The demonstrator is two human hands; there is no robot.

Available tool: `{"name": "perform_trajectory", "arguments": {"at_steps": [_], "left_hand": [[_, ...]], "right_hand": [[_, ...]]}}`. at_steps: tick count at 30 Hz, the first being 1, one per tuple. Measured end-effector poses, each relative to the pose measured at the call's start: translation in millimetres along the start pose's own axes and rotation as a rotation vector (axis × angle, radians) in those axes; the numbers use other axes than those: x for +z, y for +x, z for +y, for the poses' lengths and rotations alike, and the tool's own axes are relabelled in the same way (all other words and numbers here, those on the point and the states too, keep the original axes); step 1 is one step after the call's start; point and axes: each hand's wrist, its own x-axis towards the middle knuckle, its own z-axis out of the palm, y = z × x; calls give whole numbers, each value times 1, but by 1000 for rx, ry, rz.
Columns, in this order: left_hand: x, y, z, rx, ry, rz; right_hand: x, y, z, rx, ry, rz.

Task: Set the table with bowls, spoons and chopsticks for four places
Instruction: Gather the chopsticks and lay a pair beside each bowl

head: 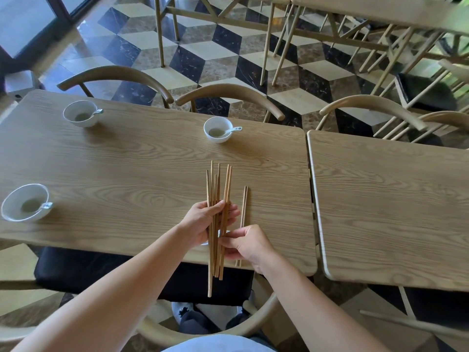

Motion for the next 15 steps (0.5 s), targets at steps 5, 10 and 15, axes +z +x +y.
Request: {"name": "perform_trajectory", "arguments": {"at_steps": [5, 10, 15], "left_hand": [[-6, 4, 1, -1, 25, -19], [-5, 10, -1, -4, 31, -39], [-7, 14, 1, -19, 35, -39]], "right_hand": [[0, 1, -2, 5, 15, -23], [-3, 2, -7, 22, 70, -50], [-4, 6, -8, 41, 75, -58]]}}
